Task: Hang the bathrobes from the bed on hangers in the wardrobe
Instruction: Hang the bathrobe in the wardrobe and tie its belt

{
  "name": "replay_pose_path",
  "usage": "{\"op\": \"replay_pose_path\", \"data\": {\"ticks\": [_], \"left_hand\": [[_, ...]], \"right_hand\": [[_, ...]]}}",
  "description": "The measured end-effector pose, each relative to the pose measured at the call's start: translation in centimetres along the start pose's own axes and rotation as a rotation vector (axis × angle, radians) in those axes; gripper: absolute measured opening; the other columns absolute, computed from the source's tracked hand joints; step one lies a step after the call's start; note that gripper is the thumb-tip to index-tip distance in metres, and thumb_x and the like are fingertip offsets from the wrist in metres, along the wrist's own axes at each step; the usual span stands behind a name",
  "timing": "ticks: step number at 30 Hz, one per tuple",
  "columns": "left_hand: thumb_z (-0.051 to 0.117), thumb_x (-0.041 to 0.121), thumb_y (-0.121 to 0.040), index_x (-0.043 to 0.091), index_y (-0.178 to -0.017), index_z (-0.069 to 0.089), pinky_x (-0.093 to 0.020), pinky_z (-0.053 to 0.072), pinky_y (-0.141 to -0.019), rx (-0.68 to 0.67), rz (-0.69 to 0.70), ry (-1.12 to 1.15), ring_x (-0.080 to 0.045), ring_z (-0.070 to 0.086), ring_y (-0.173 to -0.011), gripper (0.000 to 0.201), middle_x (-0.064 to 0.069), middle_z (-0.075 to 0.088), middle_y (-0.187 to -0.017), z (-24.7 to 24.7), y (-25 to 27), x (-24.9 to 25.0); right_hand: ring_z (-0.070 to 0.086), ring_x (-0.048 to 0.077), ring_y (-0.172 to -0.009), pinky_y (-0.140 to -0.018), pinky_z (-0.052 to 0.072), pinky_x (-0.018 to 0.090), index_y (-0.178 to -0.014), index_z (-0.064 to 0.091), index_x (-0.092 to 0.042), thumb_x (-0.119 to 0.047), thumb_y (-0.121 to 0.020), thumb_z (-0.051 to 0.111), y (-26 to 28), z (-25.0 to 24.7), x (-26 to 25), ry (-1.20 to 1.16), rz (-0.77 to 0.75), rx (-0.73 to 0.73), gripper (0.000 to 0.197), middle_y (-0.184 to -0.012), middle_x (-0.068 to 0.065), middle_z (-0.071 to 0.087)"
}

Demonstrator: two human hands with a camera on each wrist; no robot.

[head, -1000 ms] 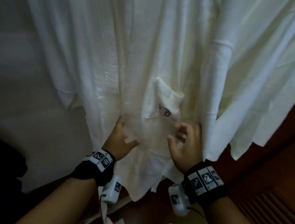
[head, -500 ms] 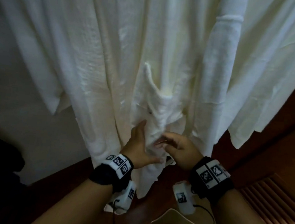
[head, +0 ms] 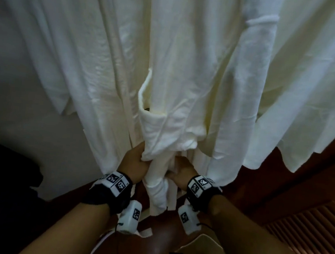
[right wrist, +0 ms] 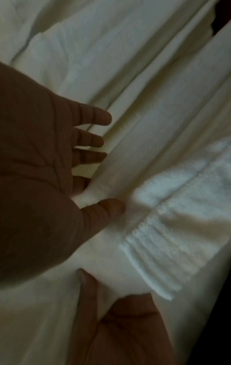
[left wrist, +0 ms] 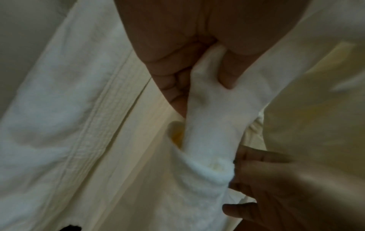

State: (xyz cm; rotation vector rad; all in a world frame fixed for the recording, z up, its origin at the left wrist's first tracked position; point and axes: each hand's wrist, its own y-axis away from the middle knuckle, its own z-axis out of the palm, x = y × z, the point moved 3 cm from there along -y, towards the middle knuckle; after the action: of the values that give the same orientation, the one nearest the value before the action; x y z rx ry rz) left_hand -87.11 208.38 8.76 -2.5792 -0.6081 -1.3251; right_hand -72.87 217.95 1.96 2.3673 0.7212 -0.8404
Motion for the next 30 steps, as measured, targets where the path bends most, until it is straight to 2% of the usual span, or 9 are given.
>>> {"op": "replay_pose_path", "data": {"ticks": [5,9,12,15,19,21,23,26,30], "left_hand": [[0.06,0.038,-0.091,0.018,-0.106,0.06,-0.026,0.046,-0.075,0.236,-0.08,-0.112,-0.014,0.058,-0.087,0.025,0.009,0.063,-0.098,-2.2,0.0,0.1],[0.062,0.032,-0.087,0.016,-0.086,0.065,-0.037,0.057,-0.073,0.136,-0.189,-0.165,-0.03,0.068,-0.079,0.017,-0.008,0.072,-0.087,-1.8,-1.5,0.0],[0.071,0.02,-0.08,0.022,-0.083,0.066,-0.029,0.057,-0.067,-0.042,-0.139,0.0,-0.019,0.069,-0.076,0.007,0.004,0.072,-0.079,-0.1,-2.2,0.7],[0.052,-0.01,-0.087,0.018,-0.093,0.065,-0.028,0.051,-0.057,-0.209,-0.087,0.189,-0.024,0.07,-0.075,0.032,0.0,0.073,-0.082,0.1,-2.8,0.7],[0.06,0.003,-0.074,0.003,-0.099,0.058,-0.033,0.048,-0.081,0.636,-0.025,-0.079,-0.037,0.059,-0.094,0.026,-0.02,0.06,-0.1,-6.6,-4.9,-1.2],[0.072,0.024,-0.064,0.001,-0.128,0.041,-0.044,0.042,-0.103,0.802,-0.172,0.018,-0.038,0.046,-0.121,0.075,-0.02,0.044,-0.131,-9.0,-5.6,-2.5],[0.083,0.032,-0.064,0.011,-0.147,0.021,-0.039,0.032,-0.112,0.673,-0.3,0.148,-0.032,0.037,-0.135,0.106,-0.012,0.032,-0.15,-10.0,-6.8,-3.6],[0.074,0.032,-0.083,0.008,-0.144,0.037,-0.031,0.038,-0.101,0.321,-0.266,0.024,-0.031,0.05,-0.126,0.076,-0.012,0.047,-0.145,-9.4,-7.4,-3.0],[0.059,0.03,-0.093,0.003,-0.123,0.061,-0.034,0.044,-0.095,0.16,-0.086,-0.471,-0.036,0.058,-0.115,0.041,-0.02,0.062,-0.126,-7.7,-4.9,0.9]], "right_hand": [[0.064,0.021,-0.1,-0.081,0.049,0.027,-0.112,0.06,-0.016,-0.042,-0.089,0.06,2.6,-1.2,-0.9,-0.089,-0.066,0.095,0.035,-0.106,0.004,0.067],[0.064,0.011,-0.065,-0.057,0.05,0.021,-0.102,0.047,-0.014,-0.014,-0.083,0.071,8.1,-3.3,-4.9,-0.681,-0.218,-0.008,0.031,-0.084,-0.002,0.063],[0.062,0.017,-0.071,-0.057,0.052,0.031,-0.099,0.055,-0.013,-0.014,-0.081,0.073,10.4,-3.8,-6.3,-0.648,-0.376,-0.272,0.026,-0.096,0.001,0.06],[0.066,0.016,-0.077,-0.061,0.055,0.029,-0.099,0.06,-0.011,0.0,-0.084,0.069,10.8,-5.2,-5.7,-0.649,-0.341,-0.23,0.02,-0.107,0.006,0.057],[0.066,0.016,-0.063,-0.057,0.054,0.029,-0.09,0.06,0.001,0.007,-0.083,0.068,10.9,-6.3,-3.8,-0.767,-0.263,0.011,0.013,-0.081,0.006,0.065],[0.067,0.021,-0.064,-0.064,0.055,0.034,-0.086,0.065,-0.002,0.003,-0.079,0.074,10.8,-6.0,-2.8,-0.751,-0.226,0.043,0.012,-0.073,0.007,0.068],[0.068,0.018,-0.072,-0.073,0.056,0.034,-0.087,0.074,-0.014,-0.002,-0.078,0.076,10.7,-5.5,-2.1,-0.713,-0.149,0.0,0.015,-0.076,0.005,0.072],[0.066,0.016,-0.075,-0.075,0.053,0.027,-0.087,0.078,-0.015,-0.005,-0.086,0.069,10.7,-4.0,-1.8,-0.74,-0.071,-0.185,0.013,-0.079,0.006,0.074],[0.063,0.0,-0.073,-0.075,0.046,0.013,-0.088,0.078,-0.02,-0.029,-0.086,0.072,9.8,-3.5,-3.0,-0.457,-0.092,-0.156,0.012,-0.082,-0.007,0.073]]}}
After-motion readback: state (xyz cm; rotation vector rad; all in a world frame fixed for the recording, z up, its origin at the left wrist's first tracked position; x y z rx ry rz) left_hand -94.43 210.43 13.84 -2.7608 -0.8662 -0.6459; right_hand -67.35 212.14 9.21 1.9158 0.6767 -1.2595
